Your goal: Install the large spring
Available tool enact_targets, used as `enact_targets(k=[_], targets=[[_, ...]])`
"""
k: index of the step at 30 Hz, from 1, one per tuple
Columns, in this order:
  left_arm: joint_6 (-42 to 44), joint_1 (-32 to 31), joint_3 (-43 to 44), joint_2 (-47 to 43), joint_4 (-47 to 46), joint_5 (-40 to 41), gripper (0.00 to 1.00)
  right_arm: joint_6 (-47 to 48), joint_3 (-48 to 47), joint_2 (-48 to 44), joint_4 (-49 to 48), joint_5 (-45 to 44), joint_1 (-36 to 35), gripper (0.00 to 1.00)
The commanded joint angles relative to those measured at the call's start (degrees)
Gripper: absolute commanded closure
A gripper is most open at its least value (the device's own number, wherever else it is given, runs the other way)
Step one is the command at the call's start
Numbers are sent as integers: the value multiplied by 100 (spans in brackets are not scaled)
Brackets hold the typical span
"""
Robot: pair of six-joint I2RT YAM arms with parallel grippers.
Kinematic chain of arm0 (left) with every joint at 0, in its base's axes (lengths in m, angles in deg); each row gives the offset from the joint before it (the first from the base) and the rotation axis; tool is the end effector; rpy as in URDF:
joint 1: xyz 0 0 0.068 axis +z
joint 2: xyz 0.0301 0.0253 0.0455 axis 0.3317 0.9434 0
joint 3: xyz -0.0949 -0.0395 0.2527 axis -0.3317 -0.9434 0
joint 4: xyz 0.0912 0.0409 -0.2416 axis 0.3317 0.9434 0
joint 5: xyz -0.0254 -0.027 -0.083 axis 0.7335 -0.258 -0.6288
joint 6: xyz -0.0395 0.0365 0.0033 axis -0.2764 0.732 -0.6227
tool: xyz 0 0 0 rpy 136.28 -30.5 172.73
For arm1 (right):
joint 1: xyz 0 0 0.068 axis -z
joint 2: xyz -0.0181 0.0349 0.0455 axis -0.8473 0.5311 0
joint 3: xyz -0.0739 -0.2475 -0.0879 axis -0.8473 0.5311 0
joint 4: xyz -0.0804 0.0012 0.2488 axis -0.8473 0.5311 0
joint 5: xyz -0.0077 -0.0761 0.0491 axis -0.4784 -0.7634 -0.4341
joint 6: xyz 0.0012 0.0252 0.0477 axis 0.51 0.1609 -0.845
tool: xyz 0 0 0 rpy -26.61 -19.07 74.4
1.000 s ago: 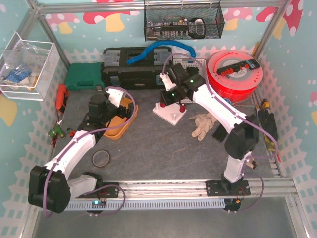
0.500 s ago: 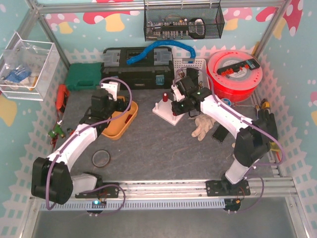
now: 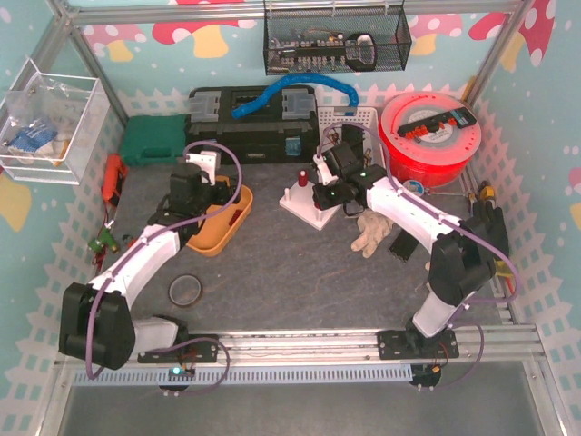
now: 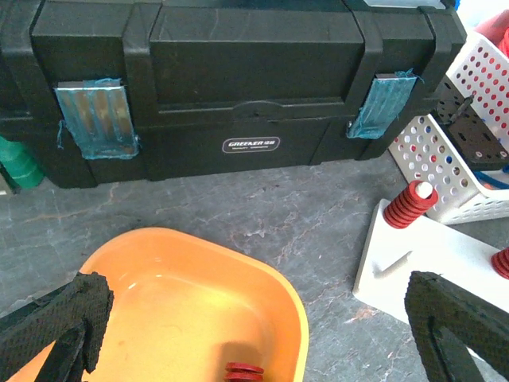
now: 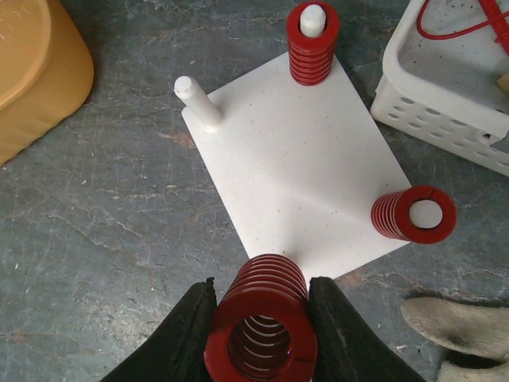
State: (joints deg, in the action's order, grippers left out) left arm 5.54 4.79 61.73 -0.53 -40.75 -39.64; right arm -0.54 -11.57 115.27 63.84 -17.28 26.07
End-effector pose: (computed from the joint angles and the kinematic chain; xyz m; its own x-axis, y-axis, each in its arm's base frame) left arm 0.2776 -0.0740 0.2693 -0.4584 -0.0154 -0.8886 0.2370 0.9615 -0.1389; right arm 0.3100 0.1947 0.2716 -0.8015 -0.1513 -0.5786 -0.3330 0.9165 0.2216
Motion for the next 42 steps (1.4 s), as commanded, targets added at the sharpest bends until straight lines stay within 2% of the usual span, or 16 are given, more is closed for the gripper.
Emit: enact_targets(k=[1,21,24,34,39,42], targets=[[-101,35,216,65,70,-71,1,63,113,27,-316,-93,13,100],[-23,35,215,141,79,113,1,71,401,430,-548,-54,13,100],[-29,35,222,161,79,131,1,60,450,494,-603,-72,15,93],[-294,35,280,309,106,186,1,9,362,754,-744,-97,18,61],[-821,120,421,441,426,402,3,3,233,484,-536,-189,15,51],[-1270,427,585,585,831,111,10,-46,43,288,-330,-204,20,47]])
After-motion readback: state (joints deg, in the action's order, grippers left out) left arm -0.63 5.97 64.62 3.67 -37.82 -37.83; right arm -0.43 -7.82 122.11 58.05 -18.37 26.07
